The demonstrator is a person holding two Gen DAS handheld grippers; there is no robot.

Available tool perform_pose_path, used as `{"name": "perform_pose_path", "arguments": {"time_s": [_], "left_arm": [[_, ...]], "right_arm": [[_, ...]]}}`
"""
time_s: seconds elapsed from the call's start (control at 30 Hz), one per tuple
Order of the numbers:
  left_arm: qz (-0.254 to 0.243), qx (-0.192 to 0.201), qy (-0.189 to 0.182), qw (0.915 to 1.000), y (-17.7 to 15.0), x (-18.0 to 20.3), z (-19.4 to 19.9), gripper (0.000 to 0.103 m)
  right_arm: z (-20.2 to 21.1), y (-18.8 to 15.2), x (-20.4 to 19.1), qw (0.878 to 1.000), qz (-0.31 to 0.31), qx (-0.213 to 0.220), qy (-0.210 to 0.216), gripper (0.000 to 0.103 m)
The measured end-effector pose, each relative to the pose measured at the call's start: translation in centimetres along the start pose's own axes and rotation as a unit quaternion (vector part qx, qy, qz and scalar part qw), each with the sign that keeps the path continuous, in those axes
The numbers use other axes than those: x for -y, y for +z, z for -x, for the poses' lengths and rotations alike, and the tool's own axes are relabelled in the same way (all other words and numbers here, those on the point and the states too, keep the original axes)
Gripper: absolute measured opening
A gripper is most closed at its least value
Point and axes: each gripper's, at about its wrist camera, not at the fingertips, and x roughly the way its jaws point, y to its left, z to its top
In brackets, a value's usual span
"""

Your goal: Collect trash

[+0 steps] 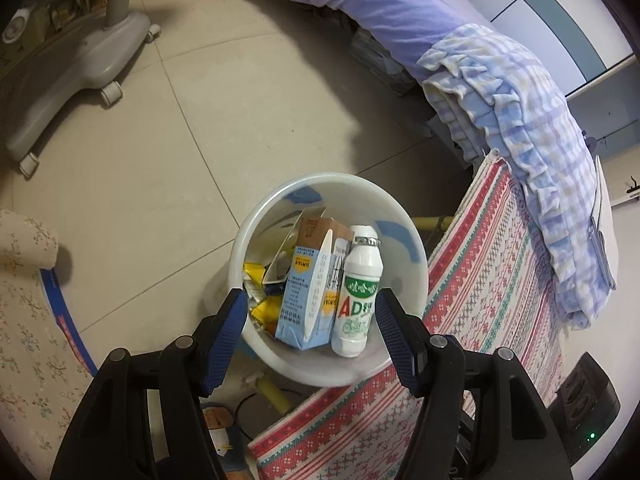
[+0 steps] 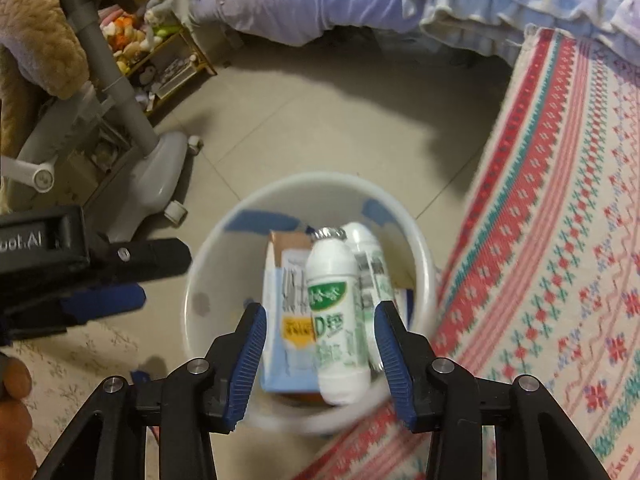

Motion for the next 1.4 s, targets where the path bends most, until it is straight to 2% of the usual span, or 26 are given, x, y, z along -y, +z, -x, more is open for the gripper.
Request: {"name": "perform_pose_path", "arguments": {"time_s": [0.13, 0.23, 0.33, 0.43, 0.67, 0.73, 0.8, 0.87, 0.93, 1.0, 1.13, 1.27, 1.4], "left_arm": [[-0.019, 0.023, 0.022, 0.9993, -1.6, 0.9, 1.6, 0.069], [-0.035, 0.054, 0.038, 0.9972, -3.7, 1.8, 3.4, 0.069], [-0.053, 0.079, 0.046, 0.9944, -7.1, 2.6, 5.4, 0.069], [-0.063, 0.093, 0.054, 0.9923, -10.9, 3.4, 7.2, 0.069], [-0.098, 0.181, 0.087, 0.9748, -18.9, 5.2, 12.6, 0.07], [-0.102, 0.191, 0.083, 0.9728, -20.9, 5.8, 13.6, 0.079], [-0.122, 0.184, 0.075, 0.9725, -22.4, 6.7, 13.8, 0.084], [-0.131, 0.19, 0.088, 0.9689, -23.5, 7.4, 14.1, 0.084], [-0.134, 0.203, 0.103, 0.9643, -24.4, 8.0, 14.3, 0.084], [-0.134, 0.205, 0.109, 0.9634, -25.1, 8.3, 14.3, 0.084], [-0.134, 0.206, 0.101, 0.9642, -26.1, 9.2, 14.5, 0.084], [-0.151, 0.2, 0.108, 0.9621, -26.8, 10.6, 14.2, 0.085], [-0.166, 0.21, 0.113, 0.9568, -27.5, 11.8, 14.3, 0.085]], "right_arm": [[2.5, -1.0, 0.6, 1.0, 0.017, 0.008, -0.001, 0.05], [5.3, -2.1, 1.0, 0.999, 0.033, 0.019, 0.007, 0.053], [8.9, -3.5, 0.8, 0.998, 0.059, 0.033, 0.012, 0.06], [12.4, -5.0, 0.6, 0.996, 0.085, 0.039, 0.01, 0.063], [21.1, -8.5, 0.6, 0.988, 0.135, 0.075, 0.017, 0.079], [23.0, -9.7, 0.7, 0.985, 0.149, 0.087, 0.025, 0.083], [23.9, -10.7, 0.8, 0.982, 0.155, 0.098, 0.036, 0.089], [24.3, -11.6, 1.2, 0.981, 0.151, 0.117, 0.041, 0.098], [24.5, -12.3, 1.7, 0.981, 0.145, 0.13, 0.029, 0.099], [24.4, -12.7, 2.1, 0.981, 0.149, 0.125, 0.03, 0.099], [24.1, -13.5, 3.2, 0.981, 0.149, 0.123, 0.02, 0.099], [24.4, -13.6, 4.5, 0.982, 0.138, 0.125, 0.007, 0.1], [25.3, -13.7, 4.9, 0.98, 0.144, 0.139, -0.008, 0.101]]}}
